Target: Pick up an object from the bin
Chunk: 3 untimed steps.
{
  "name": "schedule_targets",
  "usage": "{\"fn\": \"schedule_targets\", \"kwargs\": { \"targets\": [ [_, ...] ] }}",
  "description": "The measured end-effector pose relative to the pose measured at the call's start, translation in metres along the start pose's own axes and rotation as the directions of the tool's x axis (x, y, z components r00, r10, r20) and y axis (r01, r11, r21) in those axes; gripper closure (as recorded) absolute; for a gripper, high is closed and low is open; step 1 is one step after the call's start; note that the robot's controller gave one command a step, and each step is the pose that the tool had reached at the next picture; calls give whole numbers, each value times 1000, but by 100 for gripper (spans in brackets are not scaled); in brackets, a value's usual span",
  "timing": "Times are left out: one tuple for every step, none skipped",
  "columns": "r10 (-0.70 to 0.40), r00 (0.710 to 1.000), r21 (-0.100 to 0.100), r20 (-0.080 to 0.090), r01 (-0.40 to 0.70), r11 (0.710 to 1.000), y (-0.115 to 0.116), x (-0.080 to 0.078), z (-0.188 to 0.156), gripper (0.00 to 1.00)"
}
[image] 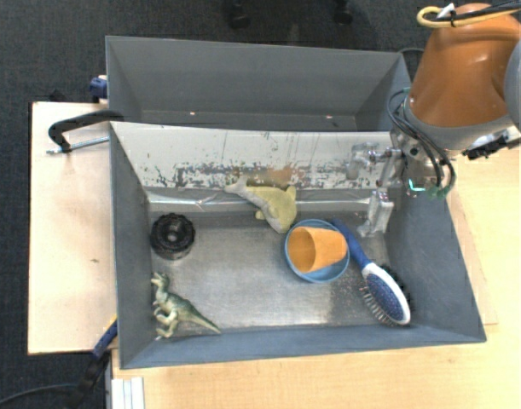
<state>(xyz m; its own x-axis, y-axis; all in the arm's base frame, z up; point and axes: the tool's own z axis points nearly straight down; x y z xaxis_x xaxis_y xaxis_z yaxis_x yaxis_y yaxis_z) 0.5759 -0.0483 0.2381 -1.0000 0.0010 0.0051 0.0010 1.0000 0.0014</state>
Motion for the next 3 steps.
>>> {"fn": "schedule_targets", "kwargs": {
  "targets": [
    [-53, 999, 0, 7, 53, 999, 22, 11, 152, 0],
    [-53, 998, 1, 16, 53, 999, 22, 9, 147, 100],
    [-97, 995, 3, 20, 97, 995, 29, 13, 31, 100]
  ]
}}
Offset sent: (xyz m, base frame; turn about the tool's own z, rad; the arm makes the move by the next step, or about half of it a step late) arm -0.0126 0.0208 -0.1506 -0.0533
